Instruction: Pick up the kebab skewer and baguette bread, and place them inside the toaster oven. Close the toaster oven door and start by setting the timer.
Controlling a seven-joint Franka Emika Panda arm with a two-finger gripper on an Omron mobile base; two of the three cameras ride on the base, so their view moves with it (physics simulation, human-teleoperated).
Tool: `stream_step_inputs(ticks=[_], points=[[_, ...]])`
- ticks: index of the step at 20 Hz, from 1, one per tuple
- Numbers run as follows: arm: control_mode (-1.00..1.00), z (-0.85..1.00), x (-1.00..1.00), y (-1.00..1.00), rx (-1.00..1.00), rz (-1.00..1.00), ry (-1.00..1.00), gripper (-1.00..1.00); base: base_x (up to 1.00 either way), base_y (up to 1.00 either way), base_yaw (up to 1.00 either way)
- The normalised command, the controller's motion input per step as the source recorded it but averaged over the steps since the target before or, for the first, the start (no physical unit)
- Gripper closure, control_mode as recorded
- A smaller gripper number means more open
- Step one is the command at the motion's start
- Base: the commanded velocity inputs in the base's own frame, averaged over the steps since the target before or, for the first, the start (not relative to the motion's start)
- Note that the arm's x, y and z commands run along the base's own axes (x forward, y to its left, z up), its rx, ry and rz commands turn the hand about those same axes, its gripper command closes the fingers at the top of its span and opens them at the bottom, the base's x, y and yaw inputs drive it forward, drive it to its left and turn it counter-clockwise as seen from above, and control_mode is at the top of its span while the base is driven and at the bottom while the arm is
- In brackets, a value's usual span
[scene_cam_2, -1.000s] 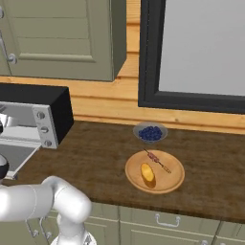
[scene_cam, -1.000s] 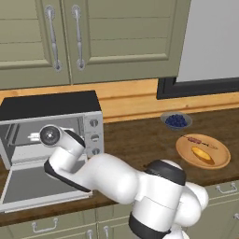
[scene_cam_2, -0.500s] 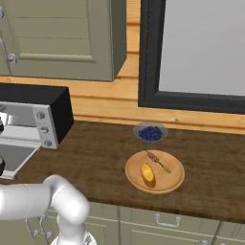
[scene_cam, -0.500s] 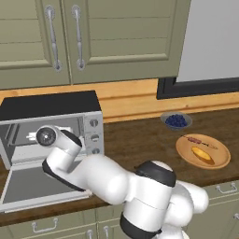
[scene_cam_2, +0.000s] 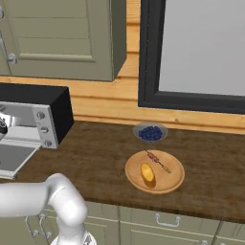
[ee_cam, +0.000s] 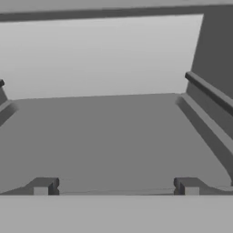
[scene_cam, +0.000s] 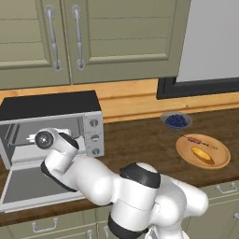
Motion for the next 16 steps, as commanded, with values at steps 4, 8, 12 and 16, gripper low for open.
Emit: stream_step_inputs(ticks=[4,8,12,16], points=[[-1.00,-0.21,0.17,0.00,0.00,0.00,0.00,-1.00,0.00,0.00,0.00],[-1.00,0.00,0.37,0.00,0.00,0.00,0.00,-1.00,0.00,0.00,0.00],[-1.00,-0.01,0.26,0.00,0.00,0.00,0.00,-1.00,0.00,0.00,0.00],[-1.00,-0.11,0.07,0.00,0.00,0.00,0.00,-1.00,0.00,0.00,0.00]])
